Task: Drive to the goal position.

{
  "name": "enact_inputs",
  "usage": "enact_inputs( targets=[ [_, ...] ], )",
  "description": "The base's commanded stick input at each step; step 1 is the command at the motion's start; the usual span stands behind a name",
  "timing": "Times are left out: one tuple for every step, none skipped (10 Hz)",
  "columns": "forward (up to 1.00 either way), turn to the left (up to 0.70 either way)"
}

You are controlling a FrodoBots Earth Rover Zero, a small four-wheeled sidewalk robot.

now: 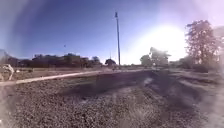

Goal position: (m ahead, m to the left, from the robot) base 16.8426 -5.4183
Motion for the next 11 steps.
enact_inputs(
  targets=[
    [0.5,0.0],
    [0.5,0.0],
    [0.5,0.0],
    [0.5,0.0],
    [0.5,0.0],
    [0.5,0.0],
    [0.5,0.0],
    [0.5,0.0],
    [0.5,0.0],
    [0.5,0.0],
    [0.5,0.0]
  ],
)
